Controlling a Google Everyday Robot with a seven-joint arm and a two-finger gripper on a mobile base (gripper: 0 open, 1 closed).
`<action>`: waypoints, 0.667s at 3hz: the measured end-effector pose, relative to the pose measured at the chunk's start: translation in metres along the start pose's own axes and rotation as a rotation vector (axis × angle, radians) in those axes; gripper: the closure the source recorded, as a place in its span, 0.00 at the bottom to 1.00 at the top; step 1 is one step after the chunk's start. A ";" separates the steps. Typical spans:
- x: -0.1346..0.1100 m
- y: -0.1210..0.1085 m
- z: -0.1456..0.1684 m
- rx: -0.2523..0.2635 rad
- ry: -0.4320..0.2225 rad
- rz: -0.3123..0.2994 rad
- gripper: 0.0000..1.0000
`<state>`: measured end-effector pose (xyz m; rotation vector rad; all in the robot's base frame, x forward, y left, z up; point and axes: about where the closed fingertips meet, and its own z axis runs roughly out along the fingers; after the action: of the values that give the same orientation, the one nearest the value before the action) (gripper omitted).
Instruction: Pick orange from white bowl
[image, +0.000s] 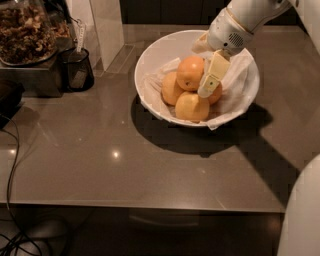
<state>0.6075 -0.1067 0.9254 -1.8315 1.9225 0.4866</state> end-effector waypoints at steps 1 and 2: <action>0.007 -0.005 0.013 -0.031 -0.027 0.040 0.00; 0.004 -0.010 0.016 -0.017 -0.034 0.038 0.27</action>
Offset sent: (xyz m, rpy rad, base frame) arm 0.0050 0.0006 -0.0126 0.0264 0.0396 -0.0137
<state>0.6184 -0.1024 0.9101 -1.7891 1.9391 0.5448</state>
